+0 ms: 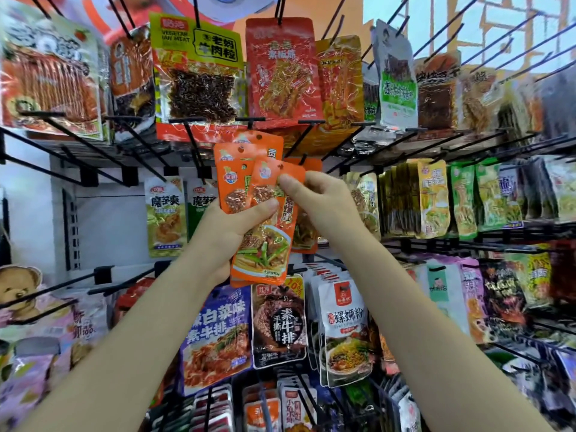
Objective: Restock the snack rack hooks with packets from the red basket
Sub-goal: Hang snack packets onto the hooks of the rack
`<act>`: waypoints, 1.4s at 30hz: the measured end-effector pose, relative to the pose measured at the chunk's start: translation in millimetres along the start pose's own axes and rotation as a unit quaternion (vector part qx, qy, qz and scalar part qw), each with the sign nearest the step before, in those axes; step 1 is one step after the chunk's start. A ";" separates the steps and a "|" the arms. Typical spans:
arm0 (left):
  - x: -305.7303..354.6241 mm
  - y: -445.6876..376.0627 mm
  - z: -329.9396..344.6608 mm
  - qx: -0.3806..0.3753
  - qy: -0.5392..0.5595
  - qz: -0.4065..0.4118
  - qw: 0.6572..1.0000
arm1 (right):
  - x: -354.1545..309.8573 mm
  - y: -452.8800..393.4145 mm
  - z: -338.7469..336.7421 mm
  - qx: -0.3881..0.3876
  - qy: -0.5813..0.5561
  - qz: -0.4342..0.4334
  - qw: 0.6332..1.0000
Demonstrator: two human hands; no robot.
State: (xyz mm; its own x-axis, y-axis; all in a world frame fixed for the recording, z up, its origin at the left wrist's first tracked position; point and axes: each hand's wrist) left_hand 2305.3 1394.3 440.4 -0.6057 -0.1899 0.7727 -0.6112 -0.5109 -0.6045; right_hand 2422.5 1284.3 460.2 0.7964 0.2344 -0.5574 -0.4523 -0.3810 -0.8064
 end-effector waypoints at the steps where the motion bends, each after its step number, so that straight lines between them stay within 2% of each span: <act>1: -0.5 -1.0 1.7 0.003 -0.006 -0.009 1.000 | 0.8 -0.6 1.9 0.000 0.002 -0.001 1.000; 4: -0.1 -1.7 1.1 0.026 -0.033 -0.049 0.998 | 3.8 -9.8 -1.7 0.057 -0.025 0.034 0.997; 6: 1.3 -1.8 -2.0 0.020 -0.009 -0.068 0.997 | 4.4 -19.0 -8.5 0.070 -0.047 0.065 0.994; 12: -1.4 -6.3 -12.1 0.010 -0.003 -0.006 1.000 | 9.4 -33.7 -6.4 0.058 -0.029 0.088 0.994; 14: -2.6 -6.4 -12.4 0.020 -0.001 0.003 1.000 | 10.8 -32.6 -6.6 0.073 -0.003 0.084 0.994; 18: -4.9 -6.3 -9.9 0.040 0.022 0.014 0.999 | 16.8 -22.5 -7.7 0.179 0.045 0.012 0.983; 20: -5.9 -6.7 -6.2 0.040 0.028 0.023 0.999 | 12.2 -14.9 -6.6 0.140 0.031 -0.016 0.990; 23: -8.8 -6.2 2.5 0.035 0.028 0.028 0.999 | 1.5 -2.6 -1.7 -0.003 -0.003 -0.010 1.000; 24: -10.0 -7.2 3.7 0.035 0.023 0.025 0.999 | 0.1 -1.3 0.1 -0.017 -0.005 -0.012 1.000; 29: -8.0 -5.6 -1.7 0.065 0.013 -0.034 0.997 | 13.2 -20.5 -4.0 0.075 -0.043 0.027 0.996; 33: -9.3 -6.5 -5.6 0.043 0.022 -0.006 0.999 | 18.1 -34.7 -9.7 0.105 -0.058 0.039 0.992; 42: -7.0 -3.8 -8.8 0.064 0.037 0.026 0.997 | 22.4 -41.2 -10.1 0.100 -0.002 0.045 0.994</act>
State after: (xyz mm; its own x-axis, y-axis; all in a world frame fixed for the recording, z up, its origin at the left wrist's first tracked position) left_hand 2307.5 1404.9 435.6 -0.6734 -0.1589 0.7220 -0.5113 -0.6053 -0.6101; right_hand 2463.1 1296.2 483.0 0.7473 0.2111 -0.6301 -0.5930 -0.2160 -0.7757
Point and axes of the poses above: each hand's wrist, its own y-axis away from the middle knuckle, its own z-axis out of the palm, x = y × z, and after that the axes turned 7 degrees about y, right-handed
